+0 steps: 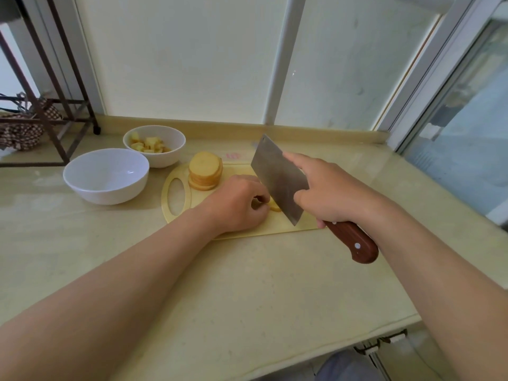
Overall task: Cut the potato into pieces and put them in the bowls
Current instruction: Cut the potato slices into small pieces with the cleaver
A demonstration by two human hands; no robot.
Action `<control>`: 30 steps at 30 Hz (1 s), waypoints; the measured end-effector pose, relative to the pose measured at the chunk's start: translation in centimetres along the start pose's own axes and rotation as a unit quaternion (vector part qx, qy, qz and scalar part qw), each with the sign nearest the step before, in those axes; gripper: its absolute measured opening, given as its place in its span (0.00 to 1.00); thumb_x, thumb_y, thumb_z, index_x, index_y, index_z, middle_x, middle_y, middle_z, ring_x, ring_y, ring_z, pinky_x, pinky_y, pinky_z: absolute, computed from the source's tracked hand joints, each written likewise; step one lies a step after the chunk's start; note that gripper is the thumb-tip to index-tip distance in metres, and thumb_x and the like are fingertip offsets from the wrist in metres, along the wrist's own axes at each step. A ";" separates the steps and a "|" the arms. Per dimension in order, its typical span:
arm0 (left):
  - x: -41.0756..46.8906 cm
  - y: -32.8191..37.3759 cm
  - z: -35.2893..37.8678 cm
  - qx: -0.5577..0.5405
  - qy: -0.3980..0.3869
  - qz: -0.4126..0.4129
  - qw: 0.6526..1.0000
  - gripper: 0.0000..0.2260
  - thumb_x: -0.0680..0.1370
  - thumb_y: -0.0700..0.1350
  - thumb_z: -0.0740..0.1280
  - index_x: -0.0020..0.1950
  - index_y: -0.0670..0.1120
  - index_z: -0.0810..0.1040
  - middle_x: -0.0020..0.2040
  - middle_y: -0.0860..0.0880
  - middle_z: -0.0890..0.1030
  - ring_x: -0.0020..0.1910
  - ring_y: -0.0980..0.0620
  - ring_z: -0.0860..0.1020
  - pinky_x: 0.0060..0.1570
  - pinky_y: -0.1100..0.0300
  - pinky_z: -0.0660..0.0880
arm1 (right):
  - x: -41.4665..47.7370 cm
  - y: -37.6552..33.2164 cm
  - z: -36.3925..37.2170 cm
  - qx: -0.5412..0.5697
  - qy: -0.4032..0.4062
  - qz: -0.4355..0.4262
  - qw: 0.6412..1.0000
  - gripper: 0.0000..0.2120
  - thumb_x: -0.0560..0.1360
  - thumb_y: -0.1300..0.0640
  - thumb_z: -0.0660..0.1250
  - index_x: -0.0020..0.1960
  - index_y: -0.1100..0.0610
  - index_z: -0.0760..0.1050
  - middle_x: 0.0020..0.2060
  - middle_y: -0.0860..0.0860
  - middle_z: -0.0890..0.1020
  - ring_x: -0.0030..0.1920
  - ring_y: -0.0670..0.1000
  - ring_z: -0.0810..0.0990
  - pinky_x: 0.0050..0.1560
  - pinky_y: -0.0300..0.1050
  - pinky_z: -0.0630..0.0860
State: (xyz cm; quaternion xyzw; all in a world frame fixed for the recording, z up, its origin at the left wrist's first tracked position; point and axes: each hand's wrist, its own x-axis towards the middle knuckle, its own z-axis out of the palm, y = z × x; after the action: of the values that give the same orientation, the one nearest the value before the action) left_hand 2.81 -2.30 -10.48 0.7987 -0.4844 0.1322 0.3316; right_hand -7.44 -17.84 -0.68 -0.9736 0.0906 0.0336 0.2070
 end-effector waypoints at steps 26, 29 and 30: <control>-0.3 -0.2 -0.1 -0.005 0.007 0.014 1.000 0.02 0.70 0.39 0.72 0.41 0.44 0.85 0.38 0.49 0.82 0.35 0.50 0.78 0.37 0.54 0.77 | 2.2 -0.7 0.2 0.066 0.011 0.011 0.998 0.41 0.75 0.65 0.59 0.83 0.40 0.54 0.65 0.56 0.77 0.25 0.49 0.83 0.25 0.40 0.75; -0.2 -0.4 0.0 -0.009 0.011 0.003 1.000 0.02 0.71 0.40 0.72 0.42 0.43 0.84 0.39 0.48 0.82 0.36 0.51 0.79 0.38 0.54 0.78 | 1.2 1.5 -1.3 0.151 0.063 0.036 0.986 0.37 0.75 0.66 0.60 0.80 0.42 0.61 0.40 0.54 0.81 0.23 0.51 0.80 0.25 0.41 0.75; -0.2 -0.4 0.0 -0.012 0.009 -0.002 1.000 0.02 0.71 0.40 0.73 0.42 0.43 0.85 0.39 0.48 0.82 0.36 0.51 0.79 0.39 0.55 0.78 | 0.7 2.4 -1.5 0.180 0.077 0.047 0.980 0.36 0.75 0.67 0.60 0.78 0.42 0.64 0.35 0.52 0.81 0.22 0.51 0.79 0.26 0.43 0.75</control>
State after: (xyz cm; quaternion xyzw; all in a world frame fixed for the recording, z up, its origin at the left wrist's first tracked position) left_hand 3.09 -2.03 -10.74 0.7939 -0.4816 0.1332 0.3463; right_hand -7.15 -20.71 -0.29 -0.9147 0.1568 -0.0483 0.3694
